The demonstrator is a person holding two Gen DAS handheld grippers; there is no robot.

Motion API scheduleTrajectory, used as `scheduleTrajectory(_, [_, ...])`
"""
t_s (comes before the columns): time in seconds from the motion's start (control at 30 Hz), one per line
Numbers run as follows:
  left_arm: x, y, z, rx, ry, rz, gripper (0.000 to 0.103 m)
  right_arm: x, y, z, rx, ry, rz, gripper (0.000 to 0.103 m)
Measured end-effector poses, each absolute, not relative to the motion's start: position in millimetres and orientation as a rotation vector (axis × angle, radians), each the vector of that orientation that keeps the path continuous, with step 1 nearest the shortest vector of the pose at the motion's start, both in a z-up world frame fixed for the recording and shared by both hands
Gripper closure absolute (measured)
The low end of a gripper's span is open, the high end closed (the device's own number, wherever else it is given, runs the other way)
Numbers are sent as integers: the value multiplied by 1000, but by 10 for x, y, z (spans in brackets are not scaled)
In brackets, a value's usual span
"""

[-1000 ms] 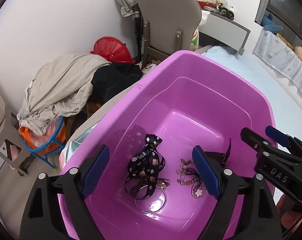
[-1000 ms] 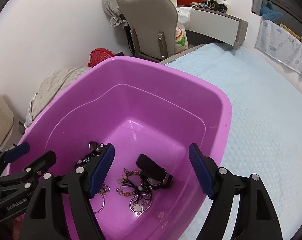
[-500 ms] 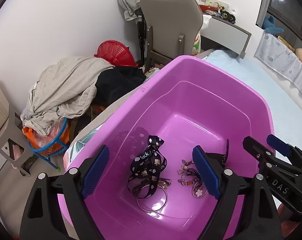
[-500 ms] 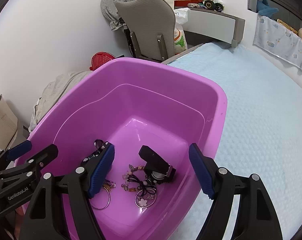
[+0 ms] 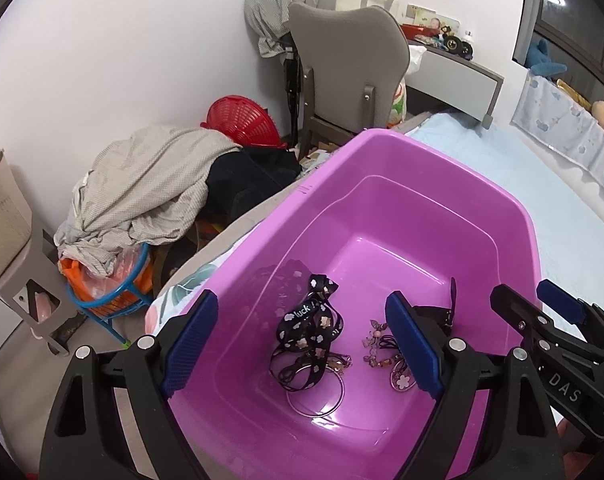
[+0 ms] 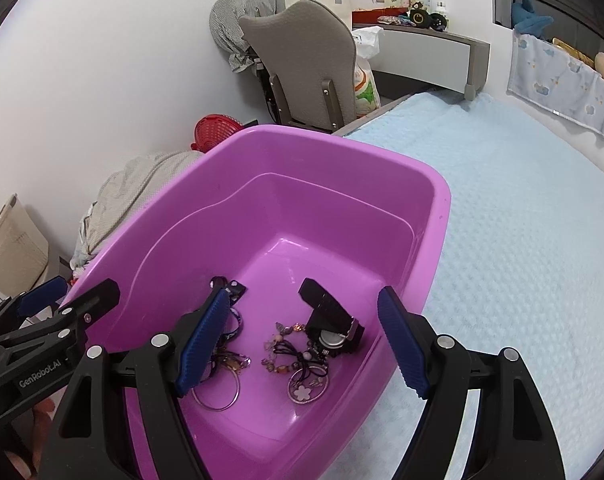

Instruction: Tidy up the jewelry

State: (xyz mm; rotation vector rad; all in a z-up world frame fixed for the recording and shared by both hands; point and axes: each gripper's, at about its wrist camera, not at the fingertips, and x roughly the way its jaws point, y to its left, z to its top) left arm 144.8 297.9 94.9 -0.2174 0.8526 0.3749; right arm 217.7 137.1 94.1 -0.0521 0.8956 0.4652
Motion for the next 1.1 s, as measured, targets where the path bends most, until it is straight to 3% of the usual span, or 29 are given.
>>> scheduleTrajectory(1.1, [1038,2921,1153,-193,803,417,19,1643,1241,1195,-11,854,448,30])
